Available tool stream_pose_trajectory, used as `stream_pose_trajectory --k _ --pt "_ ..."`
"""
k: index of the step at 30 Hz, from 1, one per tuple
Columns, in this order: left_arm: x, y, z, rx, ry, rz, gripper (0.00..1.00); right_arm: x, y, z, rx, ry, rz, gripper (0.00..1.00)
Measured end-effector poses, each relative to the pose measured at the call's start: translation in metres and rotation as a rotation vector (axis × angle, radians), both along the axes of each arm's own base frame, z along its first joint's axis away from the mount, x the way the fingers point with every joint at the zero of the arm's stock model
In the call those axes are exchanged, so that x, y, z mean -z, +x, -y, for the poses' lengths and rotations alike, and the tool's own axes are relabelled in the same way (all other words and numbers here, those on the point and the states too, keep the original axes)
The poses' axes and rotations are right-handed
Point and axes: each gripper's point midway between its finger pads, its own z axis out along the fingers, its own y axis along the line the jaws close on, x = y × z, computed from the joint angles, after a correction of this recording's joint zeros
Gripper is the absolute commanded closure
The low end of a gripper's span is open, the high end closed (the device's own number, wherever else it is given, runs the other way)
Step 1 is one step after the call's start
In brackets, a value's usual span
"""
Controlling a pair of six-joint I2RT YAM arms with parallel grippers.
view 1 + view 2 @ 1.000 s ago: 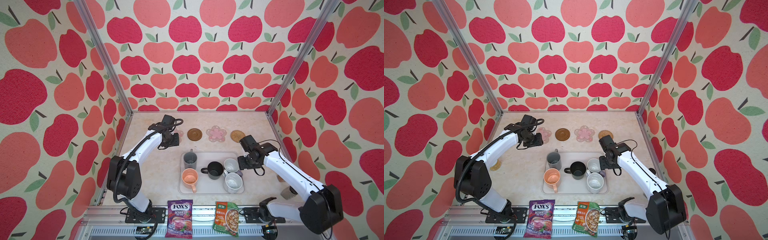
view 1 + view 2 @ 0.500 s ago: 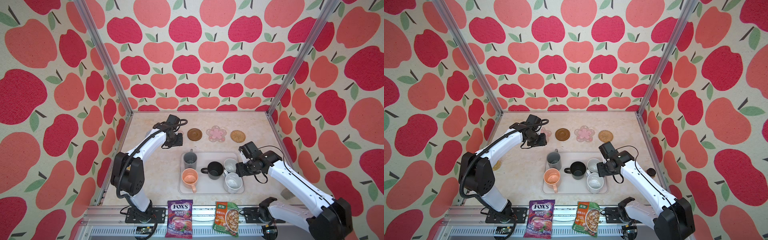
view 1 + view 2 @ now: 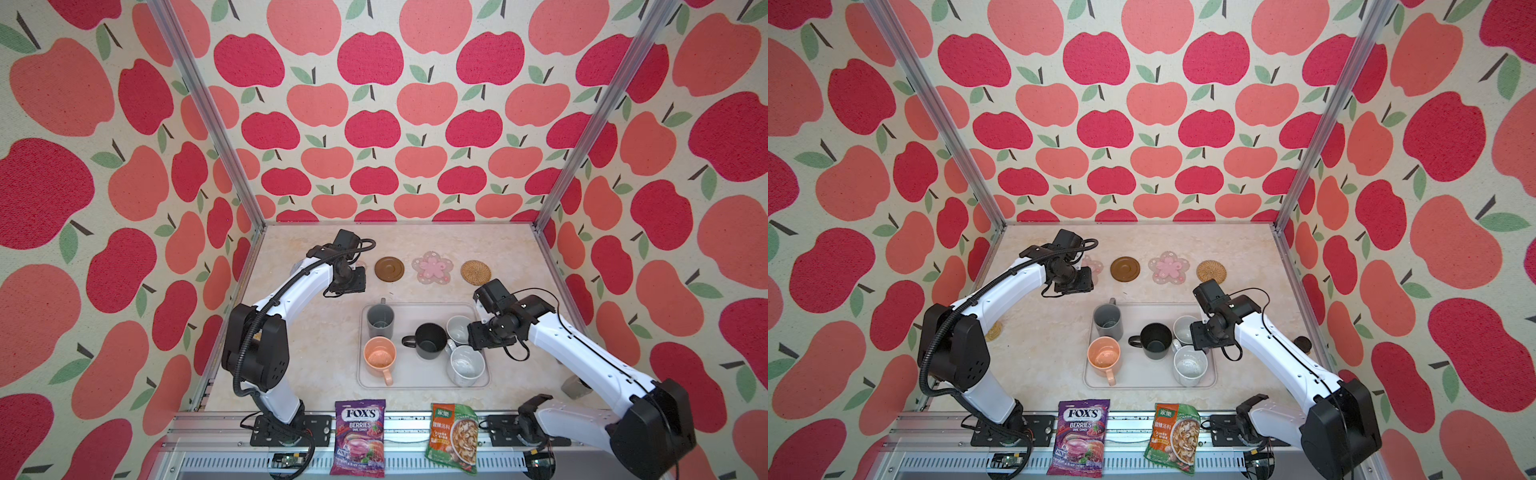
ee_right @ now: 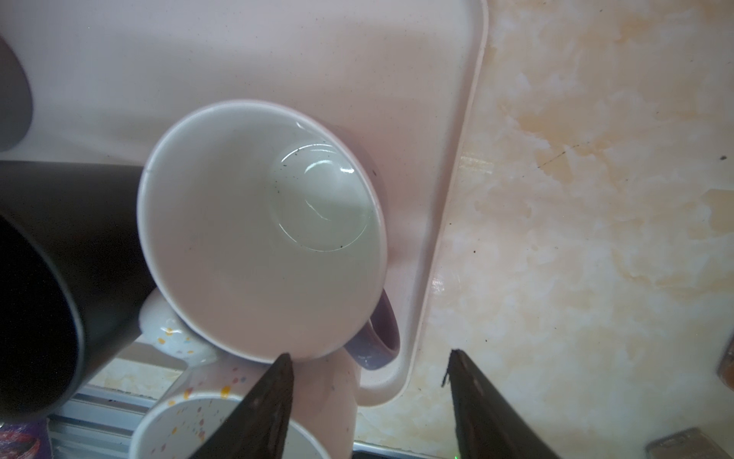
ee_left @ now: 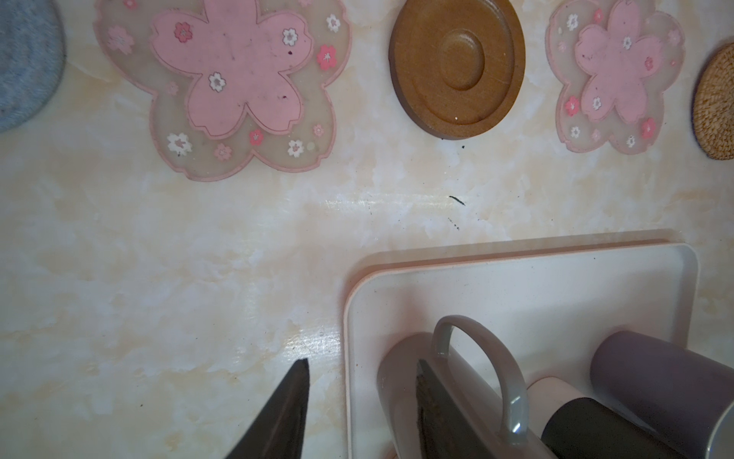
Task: Place cups on coasters
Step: Move the cup from the tray.
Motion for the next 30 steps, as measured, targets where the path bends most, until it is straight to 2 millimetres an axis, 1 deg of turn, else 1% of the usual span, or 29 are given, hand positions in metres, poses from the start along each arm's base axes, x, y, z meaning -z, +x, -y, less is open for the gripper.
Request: stream_pose_trajectory --k 7,13,17,22,25,30 --pt "0.0 0.0 -0.001 -0.002 0.006 0.002 0.54 -0.002 -0.001 0.0 0.007 0.012 0.013 0.36" --pt "0.0 -0.003 0.003 0.01 0.008 -0.003 0.54 -0.008 -0.009 0.006 0.085 0.03 0.027 0.37" --pt "0.0 -0.004 0.007 0.021 0.008 -0.003 0.54 -0.009 -0.014 0.014 0.139 0.026 0.038 0.37" --pt "0.0 -0.006 0.009 0.027 0.008 -0.003 0.54 -0.004 -0.016 0.021 0.176 -0.01 0.022 0.37" --pt "0.0 -0.006 0.009 0.027 0.008 -0.003 0.54 0.003 -0.016 0.024 0.188 -0.039 0.006 0.37" --pt "0.0 -0.006 0.009 0.027 0.008 -0.003 0.54 0.011 -0.008 0.02 0.184 -0.044 0.008 0.38"
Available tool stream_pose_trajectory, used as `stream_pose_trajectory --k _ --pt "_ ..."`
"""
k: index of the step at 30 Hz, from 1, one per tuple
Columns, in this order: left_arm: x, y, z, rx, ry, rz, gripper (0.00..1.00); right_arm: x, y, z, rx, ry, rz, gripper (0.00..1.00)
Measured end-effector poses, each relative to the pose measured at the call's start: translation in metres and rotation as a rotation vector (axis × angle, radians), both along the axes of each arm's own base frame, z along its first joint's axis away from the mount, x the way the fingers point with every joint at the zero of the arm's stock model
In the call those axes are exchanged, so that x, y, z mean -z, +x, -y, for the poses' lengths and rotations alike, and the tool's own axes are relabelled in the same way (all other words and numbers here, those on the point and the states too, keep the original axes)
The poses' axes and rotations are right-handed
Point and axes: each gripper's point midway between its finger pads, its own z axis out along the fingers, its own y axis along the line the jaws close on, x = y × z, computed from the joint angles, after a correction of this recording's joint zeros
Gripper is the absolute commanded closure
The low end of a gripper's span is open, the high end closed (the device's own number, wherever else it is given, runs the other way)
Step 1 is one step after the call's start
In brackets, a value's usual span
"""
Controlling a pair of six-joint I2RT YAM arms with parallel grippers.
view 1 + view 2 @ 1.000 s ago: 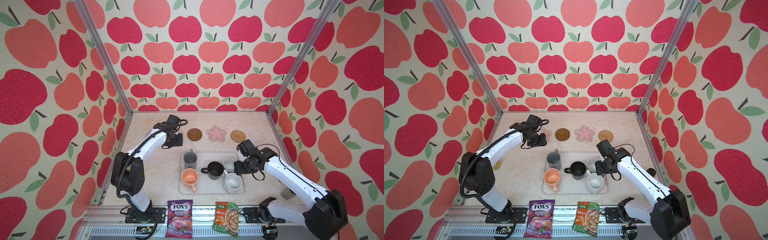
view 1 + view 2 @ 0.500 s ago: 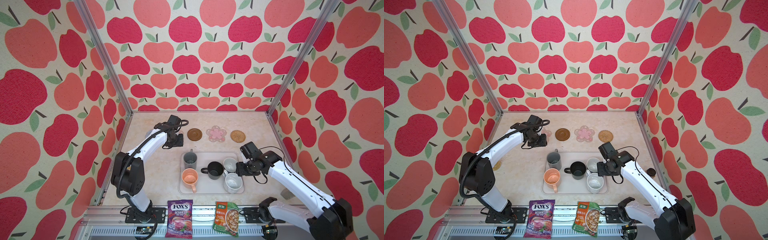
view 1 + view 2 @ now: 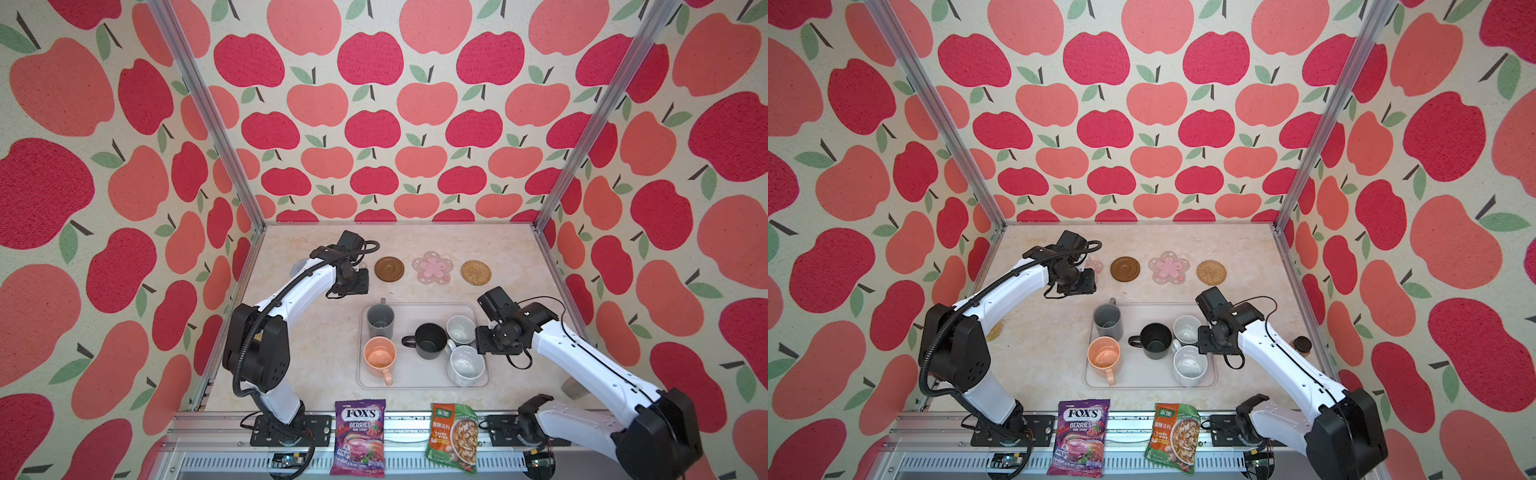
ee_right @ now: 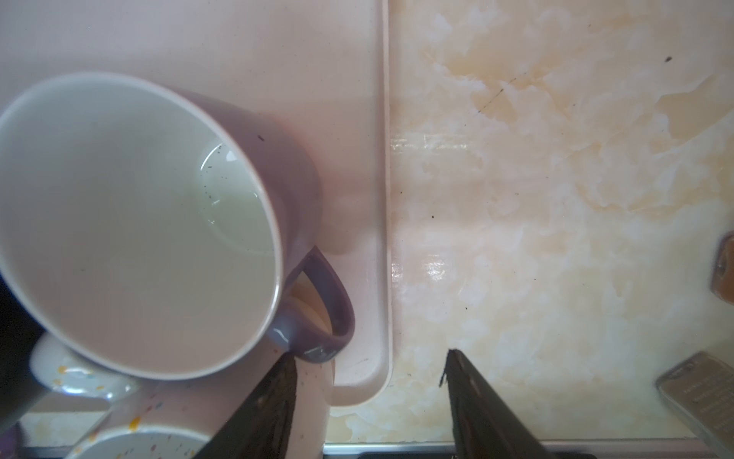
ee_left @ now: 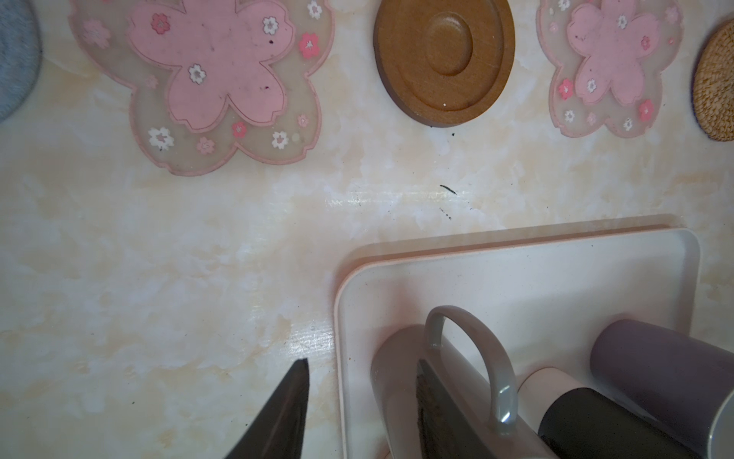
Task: Place cups on coasters
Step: Move the cup from the tray, then pick up the cup from the tray.
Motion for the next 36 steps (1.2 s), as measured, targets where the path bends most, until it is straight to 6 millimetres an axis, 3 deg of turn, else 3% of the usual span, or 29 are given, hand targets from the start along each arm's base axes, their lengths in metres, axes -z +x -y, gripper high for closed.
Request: stream_pose_trajectory --k 10,26,36 --pt "0.0 0.0 0.0 -0.001 0.0 -0.001 0.54 0.003 0.013 -0.022 -0.069 0.11 0.078 0.39" --pt "0.006 -0.005 -0.001 0.002 0.008 -0.017 0.54 0.02 0.026 -0.044 -0.157 0.14 0.046 0.47" --pt "0.008 -0.006 -0.001 0.0 0.009 -0.022 0.54 0.027 0.03 -0.051 -0.203 0.147 0.027 0.62"
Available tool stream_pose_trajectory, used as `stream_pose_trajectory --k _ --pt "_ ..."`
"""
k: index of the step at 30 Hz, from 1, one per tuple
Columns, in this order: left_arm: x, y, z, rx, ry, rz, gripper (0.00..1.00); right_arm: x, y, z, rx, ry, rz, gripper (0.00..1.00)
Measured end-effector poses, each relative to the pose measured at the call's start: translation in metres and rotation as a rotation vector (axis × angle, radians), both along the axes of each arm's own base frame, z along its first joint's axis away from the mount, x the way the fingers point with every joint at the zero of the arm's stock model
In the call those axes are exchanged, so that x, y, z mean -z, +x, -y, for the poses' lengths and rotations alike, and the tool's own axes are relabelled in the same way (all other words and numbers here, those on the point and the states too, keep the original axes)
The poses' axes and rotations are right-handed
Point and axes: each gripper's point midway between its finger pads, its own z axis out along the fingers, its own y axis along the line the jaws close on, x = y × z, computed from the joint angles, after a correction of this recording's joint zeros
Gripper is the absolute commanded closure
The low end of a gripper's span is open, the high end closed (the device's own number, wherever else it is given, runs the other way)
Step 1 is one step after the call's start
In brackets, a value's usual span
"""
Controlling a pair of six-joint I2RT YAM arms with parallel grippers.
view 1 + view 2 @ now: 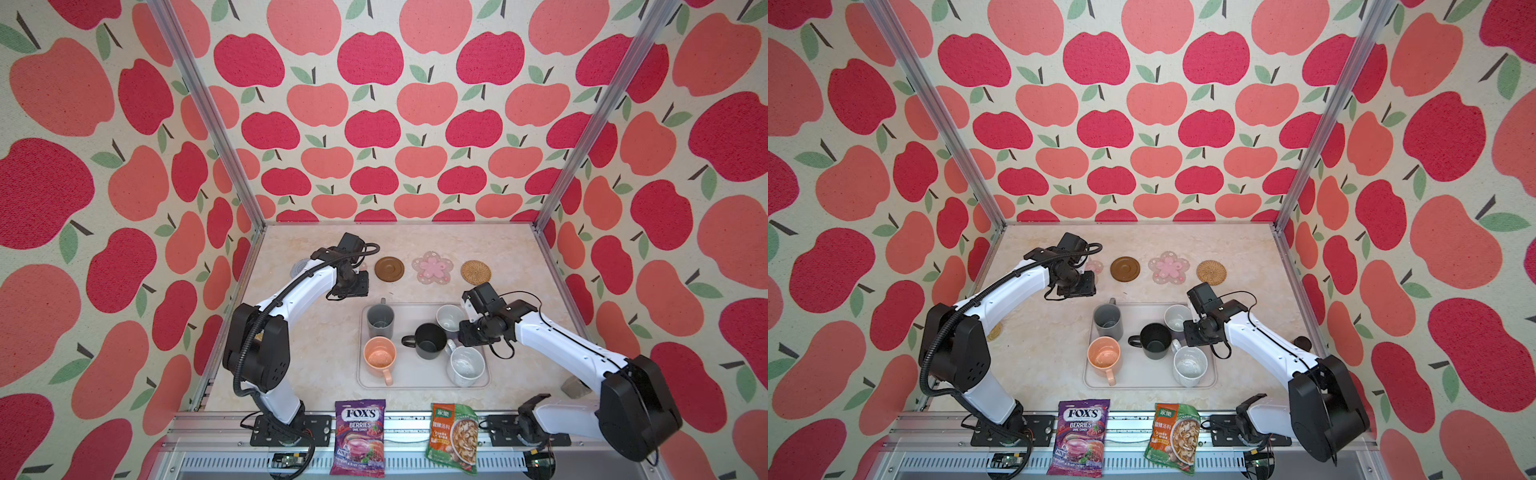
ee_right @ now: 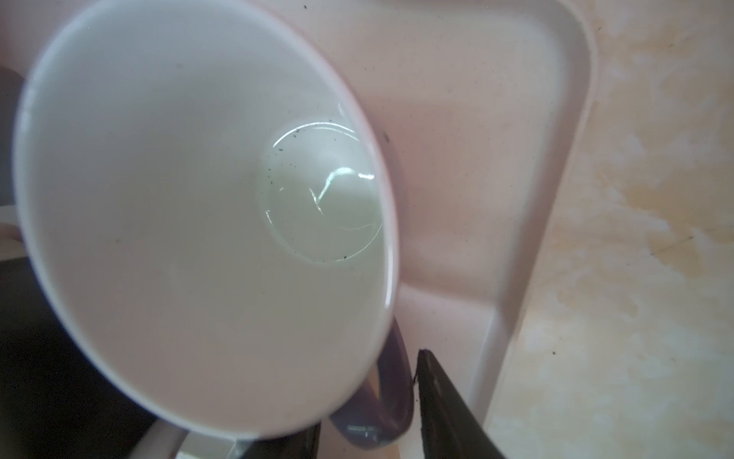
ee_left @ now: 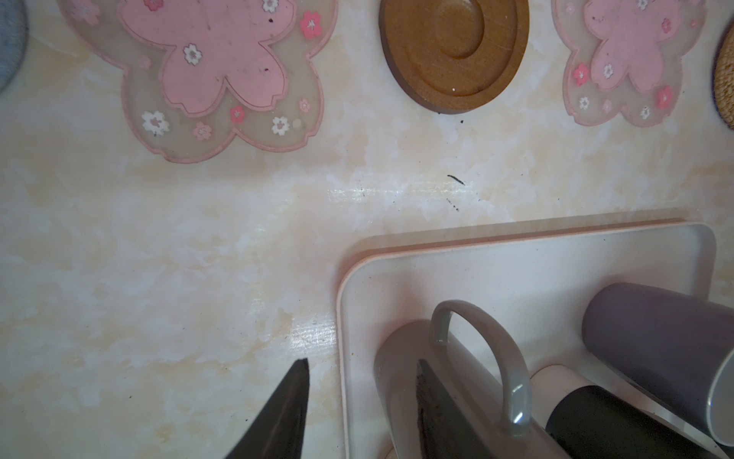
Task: Place cups on coasters
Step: Pick up the cup from the tray.
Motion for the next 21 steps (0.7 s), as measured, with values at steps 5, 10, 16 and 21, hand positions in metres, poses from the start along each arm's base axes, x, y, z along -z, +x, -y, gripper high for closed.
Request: stream_pose_trajectory --k 5,10,16,21 --pt "0.004 -0.003 -0.001 0.0 0.005 -0.011 0.54 0.0 0.001 -0.001 -0.011 0.001 0.003 0.72" --pt "0.007 -0.005 -0.003 -0.001 0.012 -0.019 0.54 0.002 0.0 -0.003 -0.024 0.002 0.0 0.87" --pt "0.009 -0.006 -0.004 -0.002 0.017 -0.022 0.54 0.003 0.001 -0.003 -0.027 -0.009 -0.005 0.92" --pt "0.016 -0.01 -0.006 -0.002 0.025 -0.039 0.54 0.002 0.001 -0.002 -0.031 -0.026 -0.013 0.97"
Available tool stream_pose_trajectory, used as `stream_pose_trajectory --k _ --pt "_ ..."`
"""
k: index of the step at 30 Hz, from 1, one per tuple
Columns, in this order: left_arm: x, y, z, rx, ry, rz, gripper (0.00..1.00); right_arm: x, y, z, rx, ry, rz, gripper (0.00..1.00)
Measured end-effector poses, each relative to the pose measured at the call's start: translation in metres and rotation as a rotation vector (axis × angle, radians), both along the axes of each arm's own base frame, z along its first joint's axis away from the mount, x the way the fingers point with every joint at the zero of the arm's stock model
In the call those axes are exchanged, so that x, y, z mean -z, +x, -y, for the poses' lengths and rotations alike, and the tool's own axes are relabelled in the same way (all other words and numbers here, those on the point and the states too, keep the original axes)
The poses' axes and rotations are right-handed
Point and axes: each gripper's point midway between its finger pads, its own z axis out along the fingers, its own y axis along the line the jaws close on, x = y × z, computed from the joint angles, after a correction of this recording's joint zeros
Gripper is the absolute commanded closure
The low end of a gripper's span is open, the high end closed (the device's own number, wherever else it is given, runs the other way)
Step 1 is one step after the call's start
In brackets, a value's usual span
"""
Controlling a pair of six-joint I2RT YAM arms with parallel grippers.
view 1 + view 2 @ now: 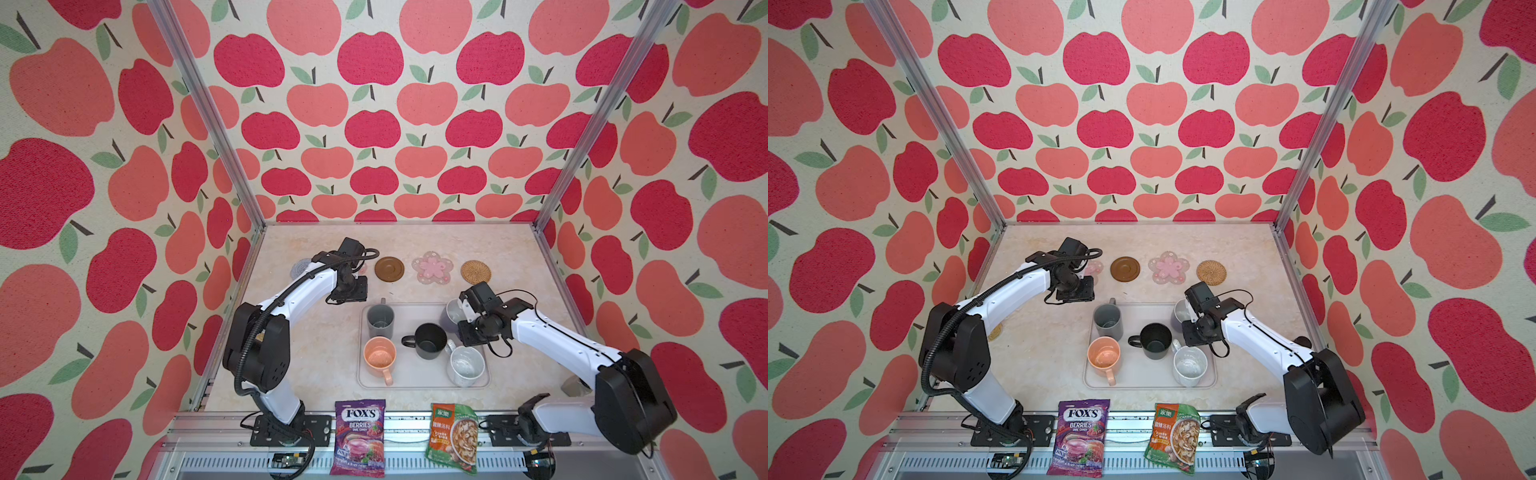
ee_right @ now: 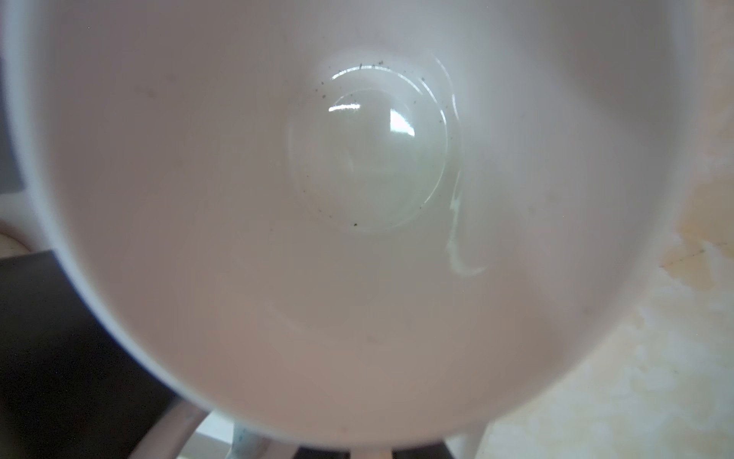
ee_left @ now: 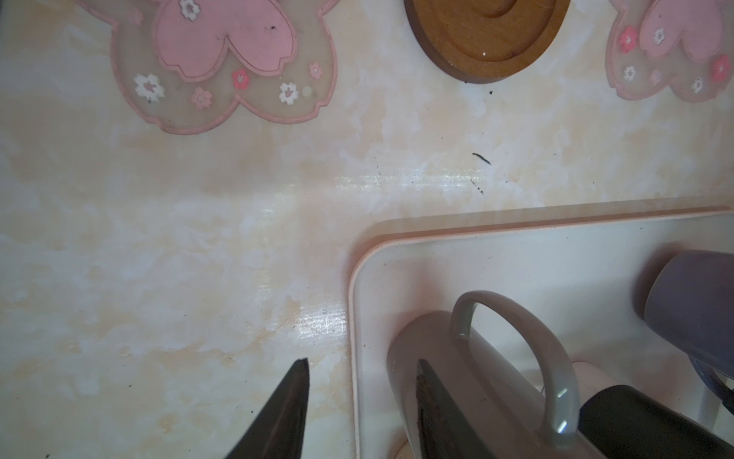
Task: Place cups on coasters
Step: Pick up the cup from the tray.
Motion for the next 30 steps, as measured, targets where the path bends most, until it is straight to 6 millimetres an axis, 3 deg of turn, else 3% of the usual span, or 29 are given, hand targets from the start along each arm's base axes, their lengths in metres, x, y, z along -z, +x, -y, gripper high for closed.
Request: stream_pose_trajectory --k 9,23,30 --pt "0.004 -0.005 -0.004 -0.004 0.003 -0.008 0.54 -0.004 0.0 0.007 0.001 -0.071 -0.021 1.0" --pt "-0.004 -0.014 -0.012 -0.017 -0.024 0.035 0.54 -0.003 0.012 0.015 -0.001 -0.153 0.015 1.0" --pt "-0.001 -0.02 -0.02 -0.03 -0.024 0.033 0.54 -0.013 0.025 0.011 -0.009 -0.162 0.072 1.0"
